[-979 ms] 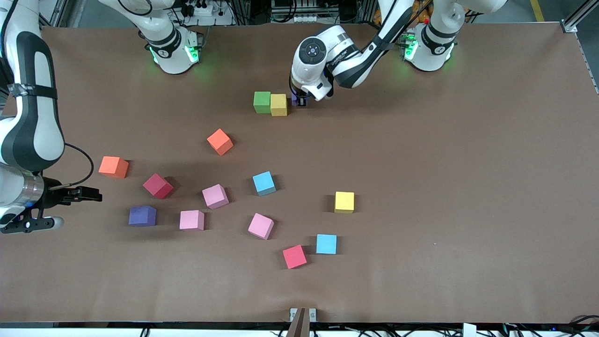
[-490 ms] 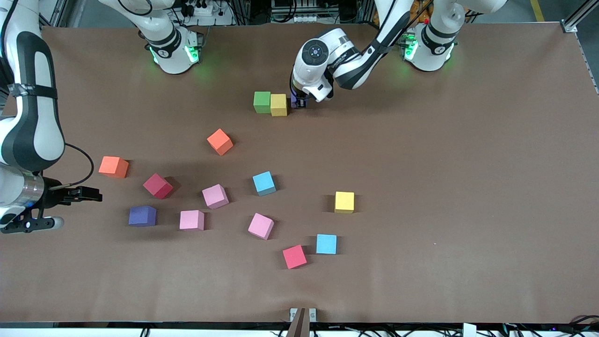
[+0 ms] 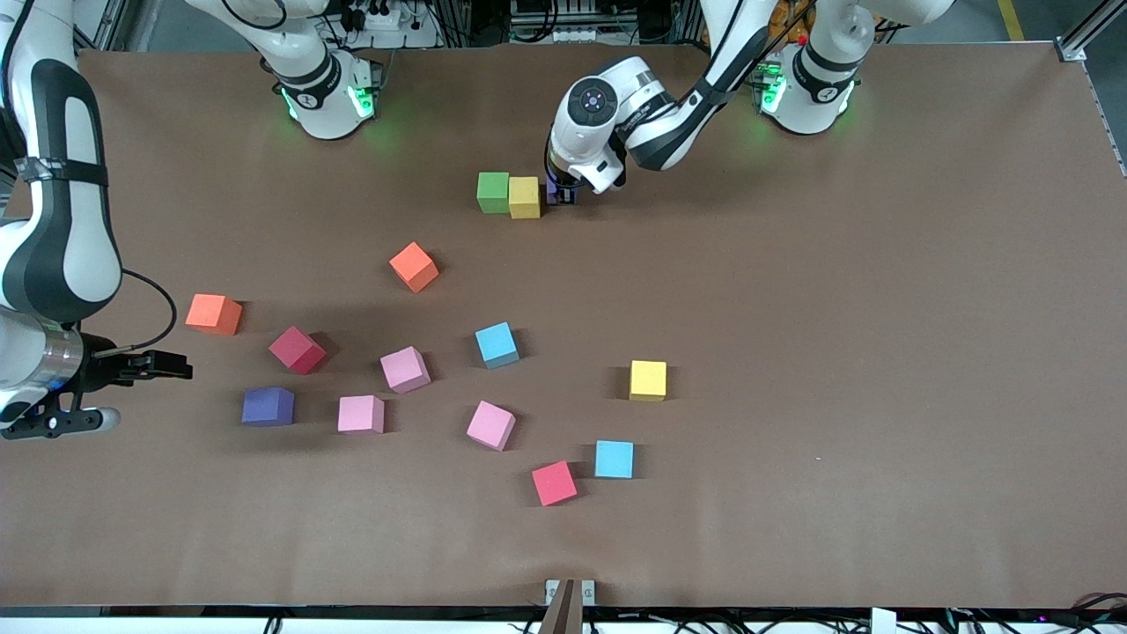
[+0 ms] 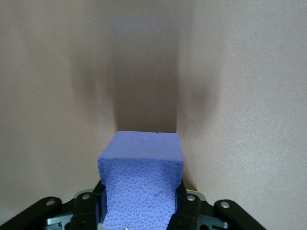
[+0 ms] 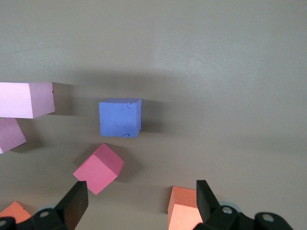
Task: Form number 2 with 11 blocks
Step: 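Lower the purple-blue cube onto the table against the yellow cube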
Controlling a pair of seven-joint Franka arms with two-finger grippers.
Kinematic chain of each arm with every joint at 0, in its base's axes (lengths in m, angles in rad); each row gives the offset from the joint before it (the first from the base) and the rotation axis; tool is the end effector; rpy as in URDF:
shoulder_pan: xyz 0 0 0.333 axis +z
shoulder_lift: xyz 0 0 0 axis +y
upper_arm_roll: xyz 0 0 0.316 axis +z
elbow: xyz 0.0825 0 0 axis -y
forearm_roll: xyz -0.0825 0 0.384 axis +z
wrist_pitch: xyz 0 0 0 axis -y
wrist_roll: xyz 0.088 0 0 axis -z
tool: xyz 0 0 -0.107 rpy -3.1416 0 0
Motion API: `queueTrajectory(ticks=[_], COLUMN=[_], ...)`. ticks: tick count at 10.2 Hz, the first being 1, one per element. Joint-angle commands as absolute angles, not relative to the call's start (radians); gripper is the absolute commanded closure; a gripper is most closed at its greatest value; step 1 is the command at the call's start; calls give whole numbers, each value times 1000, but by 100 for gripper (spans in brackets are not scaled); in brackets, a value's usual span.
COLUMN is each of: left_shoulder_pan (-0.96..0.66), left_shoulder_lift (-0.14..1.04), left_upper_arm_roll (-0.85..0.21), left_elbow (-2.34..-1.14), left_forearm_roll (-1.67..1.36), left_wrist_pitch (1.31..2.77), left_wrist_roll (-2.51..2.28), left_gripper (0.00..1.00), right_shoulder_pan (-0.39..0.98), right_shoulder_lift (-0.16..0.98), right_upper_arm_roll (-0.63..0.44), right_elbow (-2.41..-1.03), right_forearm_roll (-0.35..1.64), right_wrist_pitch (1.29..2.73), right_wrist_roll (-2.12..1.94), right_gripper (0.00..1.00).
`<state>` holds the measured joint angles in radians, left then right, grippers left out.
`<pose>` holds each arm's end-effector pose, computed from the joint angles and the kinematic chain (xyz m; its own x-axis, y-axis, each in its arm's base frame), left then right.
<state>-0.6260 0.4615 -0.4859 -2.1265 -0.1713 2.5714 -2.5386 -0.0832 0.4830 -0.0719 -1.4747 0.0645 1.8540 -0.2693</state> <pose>0.2599 -0.5177 0.2166 -0.0672 0.9841 -0.1641 0.9679 0.0244 -0.2502 0.6767 -0.0931 0.3912 0.9906 0.1013 -0.0916 0.0968 -0.9939 -0.0527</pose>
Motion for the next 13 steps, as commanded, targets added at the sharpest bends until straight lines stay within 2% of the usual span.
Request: queueTrajectory(ticks=[1,7,8,9,13], left_shoulder_pan=[-627,-629,-629,-629,-627], left_shoulder_lift=[485,508,509,511,508], left_upper_arm_roll=[-486,-477,-477,-477,-476], left_elbow=[-2108,-2091,-2091,-2091,-2082], left_forearm_roll=[-131,-107,-94,-83,-23], left_wrist_pitch=[2585,2605,2608,2617,2615], left_wrist_roll=[-2557,-2557,-2557,-2557,-2585], left_gripper=[79,79,83,95,95], right_shoulder_pan=[-95,-97,-97,-97,-97], right_shoulder_lift=[485,485,485,485,485], right_upper_arm_roll=[-63,-63,-63,-63,-63], right_elbow=[-1471,-1471,-1471,-1471,-1471], right_forearm_roll=[83,84,83,83,83], right_wrist_pitch=[1855,1855,1855,1855,1855], right_wrist_roll=[-288,-288,-288,-288,-288], right_gripper=[0,0,0,0,0])
